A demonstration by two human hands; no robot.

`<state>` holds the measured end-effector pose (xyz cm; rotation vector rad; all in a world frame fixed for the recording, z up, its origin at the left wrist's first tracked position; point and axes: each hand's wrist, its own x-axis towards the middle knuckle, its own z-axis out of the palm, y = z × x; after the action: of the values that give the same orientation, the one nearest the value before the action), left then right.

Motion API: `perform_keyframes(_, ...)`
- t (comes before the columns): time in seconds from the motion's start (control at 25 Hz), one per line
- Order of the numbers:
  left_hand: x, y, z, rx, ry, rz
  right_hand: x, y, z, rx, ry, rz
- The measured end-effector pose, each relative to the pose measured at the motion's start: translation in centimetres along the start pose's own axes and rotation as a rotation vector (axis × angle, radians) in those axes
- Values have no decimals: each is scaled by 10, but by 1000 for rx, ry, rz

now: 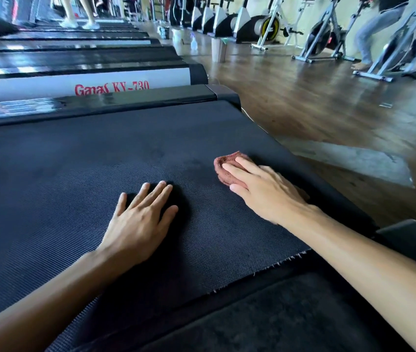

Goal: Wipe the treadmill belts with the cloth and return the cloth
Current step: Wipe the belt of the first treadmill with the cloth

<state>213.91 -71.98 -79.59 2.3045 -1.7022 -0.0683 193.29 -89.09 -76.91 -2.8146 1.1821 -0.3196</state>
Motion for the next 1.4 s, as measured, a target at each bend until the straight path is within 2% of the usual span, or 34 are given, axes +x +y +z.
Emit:
perform_keyframes(0.24,12,-12,-26,7,-31,22,5,-3,-12,31,-5,13)
perform_keyframes(0.44,26,-6,-105,-51,-94,-65,-3,-21,-76,181,-80,133)
perform_keyframes(0.68,56,61,-294,-76,-98,-60,4,-46,-266,313,-86,207)
perform_keyframes(1.04,79,239,-577,-115,-106,-37,7,-60,-577,455,-98,241)
perform_keyframes(1.24,49,304,-671,-104,-99,20,-39,-65,-697,472,-45,296)
perform_keyframes(1.4,9,336,-716,-139,-67,63,-103,-70,-742,485,13,352)
